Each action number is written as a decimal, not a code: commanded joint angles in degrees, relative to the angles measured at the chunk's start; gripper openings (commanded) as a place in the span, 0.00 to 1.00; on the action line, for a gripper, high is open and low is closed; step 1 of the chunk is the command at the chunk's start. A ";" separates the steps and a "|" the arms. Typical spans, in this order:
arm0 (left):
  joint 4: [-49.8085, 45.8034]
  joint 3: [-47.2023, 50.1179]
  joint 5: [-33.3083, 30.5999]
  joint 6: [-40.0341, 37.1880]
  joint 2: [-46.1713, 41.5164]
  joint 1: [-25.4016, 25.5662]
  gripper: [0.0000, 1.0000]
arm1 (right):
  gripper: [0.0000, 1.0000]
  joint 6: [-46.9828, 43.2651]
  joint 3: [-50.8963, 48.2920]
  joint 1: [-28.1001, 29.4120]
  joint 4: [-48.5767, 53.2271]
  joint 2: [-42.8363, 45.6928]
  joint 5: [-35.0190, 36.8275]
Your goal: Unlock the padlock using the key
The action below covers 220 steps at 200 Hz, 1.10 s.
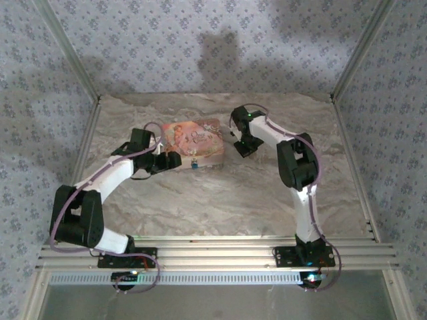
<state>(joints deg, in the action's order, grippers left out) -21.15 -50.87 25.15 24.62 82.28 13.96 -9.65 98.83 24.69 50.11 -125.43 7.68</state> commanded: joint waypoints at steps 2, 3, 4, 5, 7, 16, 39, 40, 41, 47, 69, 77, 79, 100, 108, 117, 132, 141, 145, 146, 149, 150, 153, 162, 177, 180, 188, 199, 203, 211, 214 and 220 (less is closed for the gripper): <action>2.62 -0.80 4.00 1.55 -2.59 0.37 0.73 | 0.00 2.29 -5.44 0.40 -4.55 7.74 -3.01; 2.74 -0.85 4.15 1.60 -2.62 0.37 0.73 | 0.00 2.37 -5.73 0.43 -4.79 8.00 -3.10; 2.85 -0.83 4.31 1.67 -2.64 0.37 0.73 | 0.00 2.45 -5.87 0.44 -4.99 8.27 -3.24; 2.95 -0.77 4.44 1.75 -2.69 0.37 0.73 | 0.00 2.49 -6.21 0.44 -5.22 8.53 -3.35; 3.13 -0.80 4.62 1.86 -2.79 0.37 0.73 | 0.00 2.59 -6.85 0.45 -5.58 8.99 -3.52; 3.97 -0.80 5.37 2.67 -3.16 0.37 0.73 | 0.00 3.08 -9.27 0.62 -7.32 11.20 -4.63; 6.67 -0.76 7.53 5.14 -4.05 0.37 0.72 | 0.00 5.47 -14.31 1.05 -10.83 16.80 -7.92; 6.79 -0.74 7.58 5.29 -4.10 0.37 0.72 | 0.00 5.58 -14.56 1.10 -10.91 17.01 -8.02; 6.98 -0.69 7.70 5.41 -4.12 0.37 0.72 | 0.00 5.68 -14.81 1.08 -11.13 17.26 -8.20; 7.81 -0.65 8.22 6.12 -4.41 0.37 0.72 | 0.00 6.22 -15.92 1.36 -12.35 18.82 -8.98; 11.47 -0.22 10.85 8.75 -5.19 0.37 0.72 | 0.00 8.13 -19.33 2.35 -15.29 24.03 -11.92; 13.05 0.13 11.91 9.88 -5.53 0.50 0.71 | 0.00 8.81 -20.21 2.74 -15.39 25.86 -13.40; 13.61 0.22 12.05 10.15 -5.59 0.47 0.71 | 0.00 9.02 -20.37 2.82 -16.56 26.31 -13.84; 18.71 1.74 13.95 13.05 -6.81 0.54 0.70 | 0.00 12.02 -22.35 3.59 -20.47 30.73 -20.23; 21.44 2.74 14.86 13.50 -7.31 0.86 0.70 | 0.00 13.64 -23.16 3.85 -22.60 32.25 -23.34; 24.13 3.76 15.52 13.57 -7.95 1.47 0.69 | 0.00 15.66 -24.10 4.12 -25.02 33.61 -26.71; 27.78 5.26 16.13 13.37 -9.01 2.87 0.68 | 0.00 18.87 -25.21 4.74 -28.65 35.12 -30.87; 29.52 5.99 16.34 13.11 -9.53 3.84 0.68 | 0.00 20.33 -25.48 5.25 -30.06 35.62 -32.95; 29.98 6.19 16.34 12.91 -9.70 4.30 0.68 | 0.00 20.87 -25.52 5.48 -30.62 35.75 -33.82; 30.09 6.25 16.34 12.91 -9.73 4.40 0.68 | 0.00 21.02 -25.48 5.56 -30.70 35.76 -34.02; 30.37 6.30 16.34 12.79 -9.80 4.74 0.68 | 0.00 21.40 -25.38 5.72 -30.96 35.80 -34.62; 30.46 6.31 16.38 12.72 -9.78 4.89 0.68 | 0.00 21.50 -25.36 5.77 -31.04 35.83 -34.82; 30.73 6.39 16.49 12.54 -9.79 5.24 0.68 | 0.00 21.78 -25.35 5.88 -31.35 35.82 -35.41; 31.28 6.34 16.97 11.87 -9.69 6.30 0.68 | 0.00 22.65 -24.99 6.46 -32.12 35.94 -37.08; 30.86 5.44 17.54 9.19 -9.73 7.97 0.67 | 0.00 23.64 -24.03 7.20 -32.35 35.67 -39.74; 30.44 5.26 17.52 8.38 -9.81 8.33 0.67 | 0.00 23.77 -23.81 7.29 -32.31 35.68 -40.29; 29.06 4.62 17.04 5.79 -10.23 9.18 0.66 | 0.00 24.05 -23.26 7.70 -32.09 35.54 -41.54; 27.03 4.12 14.99 2.14 -11.31 10.16 0.66 | 0.00 24.45 -22.68 8.06 -31.94 35.60 -43.06; 26.60 4.11 13.84 0.88 -11.77 10.52 0.65 | 0.00 24.58 -22.56 8.16 -32.00 35.67 -43.60; 26.46 4.52 11.50 -1.67 -12.79 11.06 0.64 | 0.00 24.93 -22.47 8.34 -32.11 35.93 -44.50; 26.72 4.92 10.76 -2.55 -13.21 11.28 0.64 | 0.00 25.06 -22.45 8.36 -32.21 36.07 -44.77; 27.53 5.77 9.46 -4.07 -14.24 11.50 0.64 | 0.00 25.12 -22.53 8.47 -32.39 36.30 -45.38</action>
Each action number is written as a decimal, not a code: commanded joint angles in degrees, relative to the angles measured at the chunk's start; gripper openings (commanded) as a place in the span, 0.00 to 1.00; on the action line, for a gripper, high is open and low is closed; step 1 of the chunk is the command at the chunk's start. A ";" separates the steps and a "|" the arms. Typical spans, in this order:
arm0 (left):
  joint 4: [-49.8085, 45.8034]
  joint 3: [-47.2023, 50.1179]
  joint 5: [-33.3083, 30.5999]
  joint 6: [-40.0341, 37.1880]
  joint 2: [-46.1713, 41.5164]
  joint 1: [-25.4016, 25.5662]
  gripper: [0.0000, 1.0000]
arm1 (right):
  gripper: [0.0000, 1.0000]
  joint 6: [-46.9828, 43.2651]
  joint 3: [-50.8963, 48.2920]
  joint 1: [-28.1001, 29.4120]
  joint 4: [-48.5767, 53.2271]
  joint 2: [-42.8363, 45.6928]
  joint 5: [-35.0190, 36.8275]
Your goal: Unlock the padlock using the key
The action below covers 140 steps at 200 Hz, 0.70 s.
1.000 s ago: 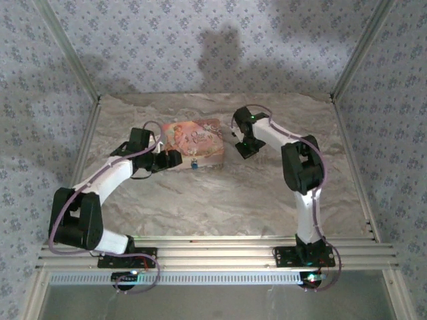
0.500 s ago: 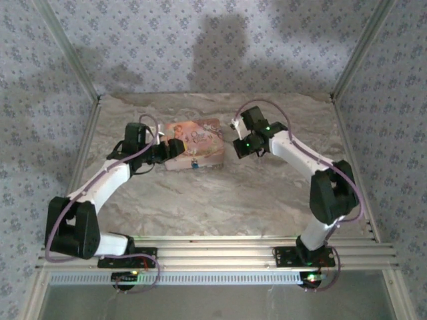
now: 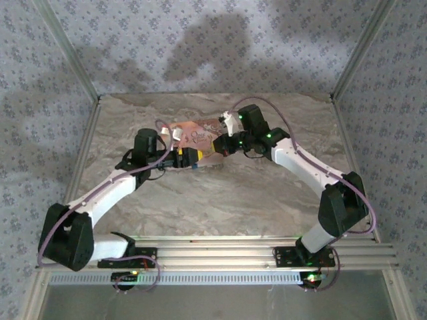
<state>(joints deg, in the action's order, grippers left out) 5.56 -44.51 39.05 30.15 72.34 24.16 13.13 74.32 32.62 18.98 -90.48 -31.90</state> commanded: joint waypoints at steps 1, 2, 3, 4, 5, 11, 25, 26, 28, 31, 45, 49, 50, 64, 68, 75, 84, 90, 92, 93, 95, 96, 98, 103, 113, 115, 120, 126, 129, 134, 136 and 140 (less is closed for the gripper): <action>1.01 -0.45 -4.65 -9.77 -4.39 1.35 0.64 | 0.00 2.34 1.97 0.57 -1.34 1.44 -5.89; 1.20 -0.29 -4.80 -9.90 -4.57 1.38 0.64 | 0.00 2.34 1.97 0.59 -1.37 1.44 -5.94; 1.29 -0.17 -4.96 -10.05 -4.70 1.40 0.63 | 0.00 2.34 1.96 0.59 -1.34 1.49 -6.00; 1.55 -0.02 -5.13 -10.17 -4.86 1.41 0.63 | 0.00 2.34 1.96 0.64 -1.33 1.55 -6.04; 1.73 0.10 -5.30 -10.27 -4.98 1.41 0.63 | 0.00 2.34 1.92 0.67 -1.32 1.59 -6.10; 2.46 0.66 -6.10 -10.12 -5.80 1.36 0.63 | 0.00 2.28 1.87 0.90 -1.34 1.91 -6.16; 0.63 -1.21 -5.72 -6.53 -5.69 0.13 0.63 | 0.00 2.17 1.40 1.27 -1.43 2.58 -5.15; 0.43 -1.46 -5.55 -6.12 -5.57 -0.02 0.63 | 0.00 2.17 1.33 1.33 -1.51 2.67 -4.99; 0.07 -1.98 -5.14 -5.27 -5.31 -0.31 0.63 | 0.00 2.17 1.19 1.38 -1.50 2.74 -4.74; -0.42 -2.71 -4.40 -3.92 -4.71 -0.79 0.62 | 0.00 2.04 1.07 1.51 -1.50 2.90 -4.10; -2.79 -6.44 -0.95 3.33 -1.48 -2.71 0.58 | 0.00 2.17 -0.12 2.12 -1.83 3.52 -0.58; -3.54 -7.33 -0.39 5.56 -0.74 -3.07 0.57 | 0.00 2.23 -0.42 2.31 -2.00 3.63 0.60; -3.72 -7.55 -0.34 6.03 -0.55 -3.11 0.56 | 0.00 2.24 -0.50 2.38 -1.97 3.63 0.91; -6.85 -9.42 -1.66 11.45 0.67 -3.17 0.52 | 0.00 1.91 -1.04 3.33 -1.98 3.74 4.95; -8.41 -9.76 -2.66 12.99 0.73 -3.14 0.51 | 0.00 1.64 -1.07 3.63 -1.95 3.69 5.83; -10.88 -10.28 -4.15 15.52 0.71 -3.07 0.50 | 0.00 1.11 -1.07 4.22 -2.08 3.73 7.34; -13.37 -10.69 -4.91 18.64 0.86 -3.09 0.49 | 0.00 0.20 -1.06 5.00 -2.15 3.66 9.35; -15.02 -11.01 -4.97 20.49 0.94 -3.07 0.47 | 0.00 -0.48 -1.01 5.53 -2.27 3.62 10.27; -15.53 -11.09 -4.89 21.09 1.00 -3.07 0.47 | 0.00 -0.76 -0.96 5.74 -2.26 3.57 10.63; -15.78 -11.15 -4.83 21.31 0.98 -3.07 0.47 | 0.00 -0.88 -0.95 5.85 -2.23 3.52 10.81; -16.18 -11.28 -4.67 21.83 0.99 -3.11 0.47 | 0.00 -1.29 -0.95 6.06 -2.31 3.46 11.41; -16.36 -11.34 -4.63 22.07 0.98 -3.09 0.46 | 0.00 -1.29 -0.95 6.06 -2.31 3.46 11.41; -16.68 -11.42 -4.43 22.46 1.03 -3.10 0.46 | 0.00 -1.62 -0.94 6.16 -2.31 3.46 11.77; -17.28 -11.63 -3.90 23.71 1.02 -3.12 0.45 | 0.00 -2.36 -0.99 6.64 -2.50 3.34 12.44; -18.94 -12.02 -3.25 25.75 0.86 -3.09 0.43 | 0.00 -3.99 -1.00 7.31 -2.95 3.01 13.59; -19.39 -12.14 -3.20 26.16 0.74 -3.07 0.43 | 0.00 -4.27 -0.95 7.42 -3.02 2.89 13.79; -20.51 -12.46 -3.11 26.89 0.63 -3.07 0.42 | 0.00 -4.95 -0.96 7.69 -3.29 2.73 14.17; -21.87 -12.97 -3.03 27.59 0.46 -3.07 0.42 | 0.00 -5.90 -0.99 7.95 -3.63 2.47 14.38; -22.62 -13.18 -3.08 27.78 0.33 -3.07 0.42 | 0.00 -6.44 -0.88 8.10 -3.78 2.31 14.41; -23.73 -13.67 -3.14 28.14 0.21 -2.99 0.42 | 0.00 -7.24 -0.84 8.31 -4.07 2.00 14.46; -24.17 -13.85 -3.11 28.30 0.18 -3.03 0.42 | 0.00 -7.59 -0.78 8.37 -4.14 1.89 14.47; -24.97 -14.20 -3.10 28.50 0.09 -2.98 0.41 | 0.00 -8.19 -0.60 8.57 -4.22 1.74 14.56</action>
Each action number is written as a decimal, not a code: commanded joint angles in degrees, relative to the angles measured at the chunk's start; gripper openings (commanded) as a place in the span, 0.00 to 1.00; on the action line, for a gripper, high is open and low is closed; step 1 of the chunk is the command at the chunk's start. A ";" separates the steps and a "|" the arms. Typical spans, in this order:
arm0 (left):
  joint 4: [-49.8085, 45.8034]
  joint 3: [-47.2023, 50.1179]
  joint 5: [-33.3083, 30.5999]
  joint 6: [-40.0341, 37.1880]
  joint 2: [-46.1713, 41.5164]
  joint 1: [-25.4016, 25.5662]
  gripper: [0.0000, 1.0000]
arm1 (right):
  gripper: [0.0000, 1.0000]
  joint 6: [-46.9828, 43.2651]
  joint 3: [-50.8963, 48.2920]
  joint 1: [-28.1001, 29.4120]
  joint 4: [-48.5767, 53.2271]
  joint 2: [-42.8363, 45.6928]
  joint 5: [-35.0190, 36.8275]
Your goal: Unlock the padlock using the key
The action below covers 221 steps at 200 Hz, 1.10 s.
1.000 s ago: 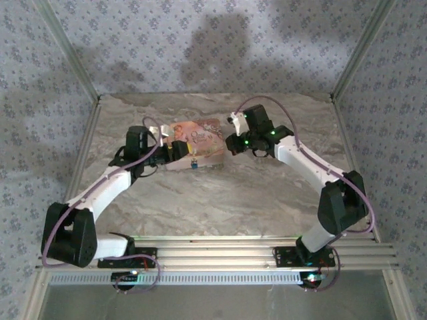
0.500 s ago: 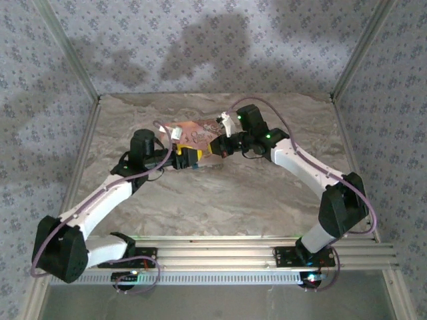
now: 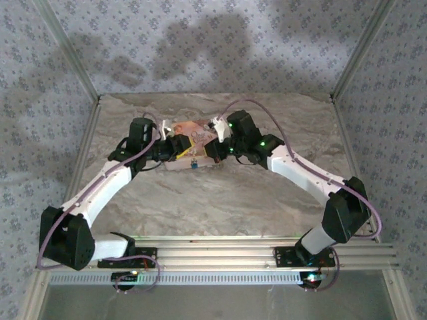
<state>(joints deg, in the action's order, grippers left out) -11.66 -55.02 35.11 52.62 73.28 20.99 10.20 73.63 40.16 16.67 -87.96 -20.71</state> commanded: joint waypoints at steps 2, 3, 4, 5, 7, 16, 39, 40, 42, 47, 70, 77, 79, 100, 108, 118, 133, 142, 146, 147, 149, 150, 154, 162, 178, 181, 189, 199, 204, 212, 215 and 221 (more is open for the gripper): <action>-8.11 -3.75 0.83 6.19 -0.90 0.23 0.41 | 0.00 -5.62 0.11 1.09 -2.02 -0.91 3.35; -8.24 -3.85 0.83 6.27 -0.87 0.25 0.41 | 0.00 -5.80 0.16 1.16 -2.09 -0.95 3.37; -8.44 -3.94 0.79 6.36 -0.86 0.26 0.41 | 0.00 -5.98 0.27 1.20 -2.08 -0.96 3.38; -8.63 -3.99 0.81 6.44 -0.86 0.27 0.41 | 0.00 -6.15 0.32 1.26 -2.12 -1.06 3.34; -8.95 -4.14 0.83 6.62 -0.85 0.27 0.41 | 0.00 -6.42 0.47 1.35 -2.11 -1.13 3.36; -9.99 -4.52 0.92 7.49 -0.86 0.36 0.39 | 0.00 -8.20 1.08 1.78 -1.93 -1.65 3.22; -9.87 -4.48 0.73 9.99 -1.16 0.36 0.37 | 0.00 -11.75 2.78 2.88 -0.51 -3.06 3.57; -9.87 -4.43 0.74 10.11 -1.18 0.36 0.37 | 0.00 -11.85 2.85 2.89 -0.50 -3.12 3.57; -9.76 -4.40 0.70 10.28 -1.20 0.36 0.37 | 0.00 -11.99 3.02 2.97 -0.32 -3.27 3.68; -9.41 -4.31 0.66 10.71 -1.27 0.36 0.37 | 0.00 -12.57 3.25 3.15 -0.02 -3.57 3.73; -8.62 -4.31 0.59 11.71 -1.21 0.49 0.37 | 0.00 -14.25 4.30 3.93 0.80 -4.32 3.84; -8.43 -4.30 0.49 11.86 -1.12 0.45 0.37 | 0.00 -14.62 4.34 4.13 0.85 -4.41 4.06; -8.28 -4.28 0.49 11.88 -1.16 0.52 0.37 | 0.00 -14.77 4.36 4.22 0.85 -4.48 4.02; -7.59 -4.30 0.48 11.85 -0.78 0.72 0.36 | 0.00 -15.64 4.59 4.83 1.04 -4.76 4.28; -7.59 -4.34 0.61 11.65 -0.59 0.80 0.36 | 0.00 -15.86 4.64 5.08 0.99 -4.93 4.27; -7.52 -4.30 0.74 11.39 -0.34 0.80 0.36 | 0.00 -16.04 4.52 5.32 0.93 -4.98 4.13; -7.66 -4.26 0.59 10.84 -0.18 0.80 0.36 | 0.00 -16.32 4.69 5.49 1.12 -5.19 3.95; -7.67 -4.30 0.49 10.53 -0.11 0.80 0.36 | 0.00 -16.48 4.91 5.58 1.27 -5.37 3.84; -7.67 -4.29 0.46 10.42 -0.13 0.80 0.36 | 0.00 -16.51 5.09 5.63 1.43 -5.45 3.89; -7.68 -4.30 0.43 10.41 -0.14 0.80 0.36 | 0.00 -16.56 5.11 5.63 1.44 -5.46 3.91; -7.68 -4.30 0.38 10.33 -0.13 0.80 0.36 | 0.00 -16.60 5.05 5.63 1.50 -5.46 3.85; -7.68 -4.30 0.39 10.32 -0.09 0.80 0.36 | 0.00 -16.61 5.09 5.63 1.52 -5.46 3.84; -7.67 -4.30 0.41 10.16 -0.04 0.80 0.36 | 0.00 -16.61 5.13 5.56 1.69 -5.55 3.79; -7.68 -4.30 0.31 9.82 0.04 0.80 0.36 | 0.00 -16.66 5.29 5.59 1.86 -5.71 3.63; -7.84 -4.35 0.22 9.22 0.25 0.80 0.36 | 0.00 -16.69 5.50 5.69 1.91 -5.82 3.48; -7.85 -4.31 0.22 9.13 0.32 0.80 0.37 | 0.00 -16.68 5.51 5.70 2.03 -5.82 3.42; -7.85 -4.23 0.22 8.93 0.38 0.80 0.36 | 0.00 -16.70 5.64 5.80 2.10 -5.90 3.34; -7.76 -4.21 0.25 8.77 0.64 0.80 0.36 | 0.00 -16.70 5.75 5.80 2.16 -5.99 3.23; -7.76 -4.20 0.31 8.73 0.86 0.80 0.36 | 0.00 -16.66 5.79 5.85 2.15 -5.99 3.24; -7.60 -4.12 0.39 8.60 1.03 0.80 0.36 | 0.00 -16.59 5.76 5.89 2.23 -5.99 3.25; -7.59 -4.08 0.44 8.56 1.11 0.80 0.36 | 0.00 -16.57 5.76 5.94 2.16 -6.04 3.22; -7.50 -4.04 0.53 8.55 1.17 0.80 0.36 | 0.00 -16.53 5.75 5.98 2.21 -6.07 3.23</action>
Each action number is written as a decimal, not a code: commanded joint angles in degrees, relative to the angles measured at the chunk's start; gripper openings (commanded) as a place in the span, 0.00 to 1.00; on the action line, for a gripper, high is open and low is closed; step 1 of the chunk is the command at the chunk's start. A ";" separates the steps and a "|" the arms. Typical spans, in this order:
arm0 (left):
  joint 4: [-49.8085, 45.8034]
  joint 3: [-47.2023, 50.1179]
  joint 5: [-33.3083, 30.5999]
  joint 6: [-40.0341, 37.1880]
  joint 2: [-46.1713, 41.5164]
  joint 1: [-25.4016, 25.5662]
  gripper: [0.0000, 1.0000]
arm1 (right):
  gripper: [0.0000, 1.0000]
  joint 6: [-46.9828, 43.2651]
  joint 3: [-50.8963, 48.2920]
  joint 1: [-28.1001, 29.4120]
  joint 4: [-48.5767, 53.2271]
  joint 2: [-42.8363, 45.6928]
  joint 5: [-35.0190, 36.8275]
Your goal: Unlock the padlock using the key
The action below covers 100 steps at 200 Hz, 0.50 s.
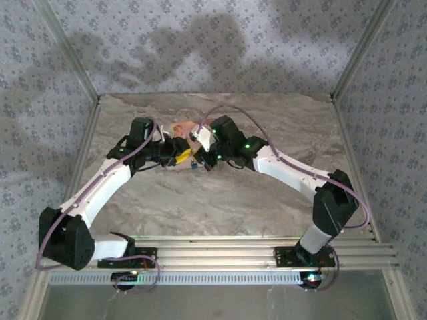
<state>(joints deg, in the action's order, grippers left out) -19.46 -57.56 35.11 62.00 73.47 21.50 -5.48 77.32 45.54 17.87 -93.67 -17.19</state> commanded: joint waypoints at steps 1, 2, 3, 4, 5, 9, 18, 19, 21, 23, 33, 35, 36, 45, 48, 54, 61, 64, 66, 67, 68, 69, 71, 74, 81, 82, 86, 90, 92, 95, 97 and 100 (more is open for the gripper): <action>0.30 -1.46 0.55 -0.83 1.02 0.30 0.36 | 0.00 -0.86 2.05 0.56 1.02 -0.37 -0.29; 0.30 -1.44 0.56 -0.83 1.08 0.30 0.36 | 0.00 -0.85 2.05 0.58 1.02 -0.37 -0.30; 0.30 -1.43 0.56 -0.83 1.07 0.30 0.36 | 0.00 -0.85 2.05 0.59 1.03 -0.42 -0.30; 0.39 -1.42 0.57 -0.83 1.06 0.34 0.36 | 0.00 -0.81 2.09 0.55 1.03 -0.40 -0.30; 0.39 -1.37 0.57 -0.83 1.15 0.32 0.36 | 0.00 -0.79 2.07 0.58 1.03 -0.39 -0.30; 0.44 -1.33 0.61 -0.83 1.26 0.32 0.36 | 0.00 -0.70 2.05 0.59 0.95 -0.43 -0.29; 0.64 -1.08 0.64 -0.83 1.37 0.39 0.37 | 0.00 -0.68 1.98 0.64 0.92 -0.48 -0.37; 0.69 -1.07 0.69 -0.83 1.35 0.43 0.37 | 0.00 -0.68 1.97 0.67 0.89 -0.52 -0.34; 0.77 -1.02 0.73 -0.83 1.33 0.40 0.36 | 0.00 -0.66 1.96 0.69 0.93 -0.56 -0.33; 0.86 -0.99 0.74 -0.83 1.46 0.35 0.36 | 0.00 -0.67 1.96 0.69 0.89 -0.62 -0.37; 1.22 -0.65 0.92 -0.83 1.57 0.39 0.36 | 0.00 -0.59 1.98 0.78 0.86 -0.72 -0.38; 1.26 -0.63 0.92 -0.83 1.58 0.39 0.36 | 0.00 -0.59 2.01 0.78 0.85 -0.66 -0.32; 1.31 -0.58 0.97 -0.83 1.58 0.39 0.36 | 0.00 -0.59 1.98 0.78 0.81 -0.65 -0.31; 1.57 -0.36 1.09 -0.83 1.61 0.39 0.35 | 0.00 -0.46 1.96 0.77 0.79 -0.77 -0.30; 1.73 -0.36 1.17 -0.83 1.69 0.39 0.34 | 0.00 -0.45 1.96 0.78 0.72 -0.79 -0.27; 1.94 -0.21 1.34 -0.74 1.70 0.39 0.32 | 0.00 -0.50 1.96 0.78 0.72 -0.90 -0.16; 2.21 -0.05 1.44 -0.74 1.68 0.39 0.31 | 0.00 -0.50 1.96 0.78 0.68 -0.90 -0.13; 2.35 0.00 1.51 -0.74 1.75 0.39 0.30 | 0.00 -0.42 1.96 0.78 0.65 -0.98 -0.17; 2.51 0.06 1.58 -0.74 1.76 0.39 0.30 | 0.00 -0.37 1.96 0.78 0.58 -0.99 -0.14; 2.59 0.07 1.60 -0.69 1.76 0.39 0.30 | 0.00 -0.39 1.96 0.78 0.54 -0.99 -0.17; 2.68 0.12 1.66 -0.67 1.72 0.39 0.30 | 0.00 -0.40 2.00 0.78 0.57 -0.99 -0.19; 2.77 0.19 1.68 -0.66 1.78 0.39 0.30 | 0.00 -0.41 1.98 0.78 0.53 -0.95 -0.20; 2.98 0.22 1.77 -0.65 1.79 0.39 0.29 | 0.00 -0.37 1.96 0.74 0.53 -0.94 -0.17; 3.33 0.36 1.92 -0.65 1.75 0.39 0.29 | 0.00 -0.33 1.96 0.77 0.49 -1.04 -0.21; 4.33 0.71 2.29 -0.44 1.70 0.40 0.29 | 0.00 -0.22 1.96 0.82 0.39 -1.12 -0.23; 4.47 0.75 2.31 -0.37 1.69 0.39 0.29 | 0.00 -0.19 1.96 0.80 0.31 -1.10 -0.26; 5.02 0.98 2.49 -0.17 1.76 0.39 0.29 | 0.00 -0.15 1.96 0.84 0.25 -1.15 -0.26; 5.55 1.19 2.65 0.02 1.70 0.42 0.29 | 0.00 -0.08 1.96 0.87 0.24 -1.17 -0.25; 5.68 1.32 2.67 0.09 1.75 0.40 0.29 | 0.00 -0.07 1.96 0.87 0.22 -1.17 -0.27; 5.96 1.50 2.68 0.20 1.76 0.47 0.29 | 0.00 -0.02 1.96 0.87 0.16 -1.17 -0.30; 6.11 1.56 2.75 0.22 1.76 0.41 0.29 | 0.00 0.01 1.96 0.87 0.15 -1.17 -0.23; 6.30 1.62 2.76 0.29 1.74 0.41 0.29 | 0.00 0.02 1.94 0.80 0.11 -1.17 -0.29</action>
<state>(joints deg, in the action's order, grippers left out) -16.78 -57.36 35.94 61.63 75.13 21.54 -5.43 77.43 45.91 17.98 -94.19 -17.30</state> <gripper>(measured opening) 0.294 0.042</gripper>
